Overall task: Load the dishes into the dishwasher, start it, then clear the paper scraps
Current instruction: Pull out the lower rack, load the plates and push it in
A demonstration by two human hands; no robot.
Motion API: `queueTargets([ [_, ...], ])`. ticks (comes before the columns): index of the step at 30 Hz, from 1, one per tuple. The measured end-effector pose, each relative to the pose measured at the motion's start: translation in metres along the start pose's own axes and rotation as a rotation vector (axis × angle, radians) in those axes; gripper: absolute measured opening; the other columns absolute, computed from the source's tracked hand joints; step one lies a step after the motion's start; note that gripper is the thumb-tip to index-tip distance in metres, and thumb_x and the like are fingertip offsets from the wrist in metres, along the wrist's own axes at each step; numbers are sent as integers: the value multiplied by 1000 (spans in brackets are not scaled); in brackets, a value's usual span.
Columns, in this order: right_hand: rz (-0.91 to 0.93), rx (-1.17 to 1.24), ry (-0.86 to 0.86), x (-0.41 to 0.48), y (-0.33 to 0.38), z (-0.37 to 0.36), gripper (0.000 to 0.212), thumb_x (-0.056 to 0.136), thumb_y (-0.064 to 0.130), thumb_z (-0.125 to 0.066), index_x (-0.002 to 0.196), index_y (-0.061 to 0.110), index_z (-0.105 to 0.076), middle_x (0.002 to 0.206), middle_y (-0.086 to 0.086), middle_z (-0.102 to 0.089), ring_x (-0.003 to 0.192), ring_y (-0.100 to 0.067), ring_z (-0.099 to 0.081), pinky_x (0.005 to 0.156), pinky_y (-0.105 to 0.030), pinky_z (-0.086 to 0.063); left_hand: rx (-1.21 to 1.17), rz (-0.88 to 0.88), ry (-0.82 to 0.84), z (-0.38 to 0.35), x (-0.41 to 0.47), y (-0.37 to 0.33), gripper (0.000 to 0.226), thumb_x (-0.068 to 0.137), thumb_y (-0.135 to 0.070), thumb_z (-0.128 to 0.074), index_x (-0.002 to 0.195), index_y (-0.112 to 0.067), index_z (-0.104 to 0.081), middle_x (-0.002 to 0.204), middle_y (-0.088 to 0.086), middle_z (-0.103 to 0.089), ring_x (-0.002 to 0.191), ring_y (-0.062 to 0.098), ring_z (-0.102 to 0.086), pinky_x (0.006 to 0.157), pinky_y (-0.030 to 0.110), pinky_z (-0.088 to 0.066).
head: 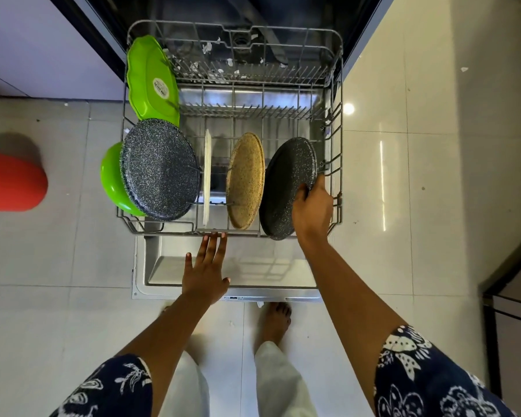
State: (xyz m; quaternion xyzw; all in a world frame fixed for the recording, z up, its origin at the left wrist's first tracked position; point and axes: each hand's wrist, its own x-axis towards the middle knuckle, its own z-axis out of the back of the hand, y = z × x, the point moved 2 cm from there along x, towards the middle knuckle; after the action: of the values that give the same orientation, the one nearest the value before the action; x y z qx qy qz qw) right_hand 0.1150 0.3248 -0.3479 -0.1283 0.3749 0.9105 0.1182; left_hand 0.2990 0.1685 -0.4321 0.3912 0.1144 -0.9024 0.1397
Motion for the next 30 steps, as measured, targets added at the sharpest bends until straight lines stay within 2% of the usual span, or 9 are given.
queueTargets([
  [2, -8, -22, 22, 5, 0, -6, 25, 97, 12, -43, 121, 5, -46, 102, -15, -65, 88, -27, -64, 68, -25, -44, 8, -7, -3, 1, 0, 1, 103, 90, -43, -54, 142, -27, 33, 144, -5, 40, 134, 13, 32, 116, 49, -1],
  [7, -12, -93, 92, 21, 1, -18, 27, 97, 12, -42, 123, 5, -43, 106, -18, -64, 93, -32, -64, 78, -38, -53, 38, -40, -10, 4, -1, 5, 103, 90, -42, -54, 141, -26, 34, 144, -5, 39, 133, 12, 32, 116, 49, -2],
  [15, 13, -119, 174, 36, -3, -20, 32, 95, 15, -45, 124, 4, -40, 98, -20, -64, 86, -34, -63, 75, -45, -55, -5, -83, -30, 2, 0, 8, 106, 89, -40, -57, 139, -26, 35, 147, -3, 36, 136, 15, 30, 116, 50, -2],
  [18, 22, -117, 200, 33, -8, -21, 41, 93, 17, -49, 131, 6, -36, 91, -18, -66, 80, -31, -65, 73, -47, -56, -31, -86, -54, 5, -2, 6, 101, 90, -38, -56, 139, -23, 32, 146, -4, 32, 139, 15, 25, 116, 48, -2],
  [21, 49, -116, 188, 27, -11, -23, 40, 92, 17, -50, 129, 7, -37, 93, -18, -66, 80, -31, -65, 73, -47, -56, -88, -144, -168, 10, -5, 5, 83, 92, -30, -51, 149, -16, 7, 155, 1, 7, 147, 22, -1, 116, 45, -9],
  [23, 54, -119, 180, 26, -11, -23, 36, 92, 15, -49, 125, 5, -39, 96, -18, -66, 81, -32, -65, 72, -44, -56, -117, -255, -350, 16, -12, 3, 65, 90, -22, -44, 150, -11, -22, 154, 7, -25, 142, 26, -30, 113, 42, -28],
  [25, 61, -134, 195, 28, -9, -22, 33, 93, 14, -49, 123, 5, -40, 97, -16, -65, 81, -30, -65, 68, -38, -55, -123, -339, -489, 21, -20, -4, 61, 86, -19, -41, 146, -12, -35, 148, 9, -40, 137, 26, -38, 109, 42, -37],
  [27, 93, -163, 198, 35, -6, -20, 29, 92, 14, -50, 119, 4, -43, 96, -17, -65, 81, -30, -65, 68, -38, -56, -88, -334, -531, 24, -22, -8, 68, 83, -16, -49, 148, -12, -30, 153, 9, -33, 141, 25, -31, 113, 43, -31],
  [30, 134, -185, 194, 44, -3, -19, 32, 92, 15, -50, 120, 2, -44, 94, -19, -65, 80, -33, -64, 68, -46, -57, -44, -242, -457, 20, -16, -7, 87, 77, -14, -63, 152, -13, -18, 158, 6, -19, 145, 23, -19, 114, 46, -23],
])
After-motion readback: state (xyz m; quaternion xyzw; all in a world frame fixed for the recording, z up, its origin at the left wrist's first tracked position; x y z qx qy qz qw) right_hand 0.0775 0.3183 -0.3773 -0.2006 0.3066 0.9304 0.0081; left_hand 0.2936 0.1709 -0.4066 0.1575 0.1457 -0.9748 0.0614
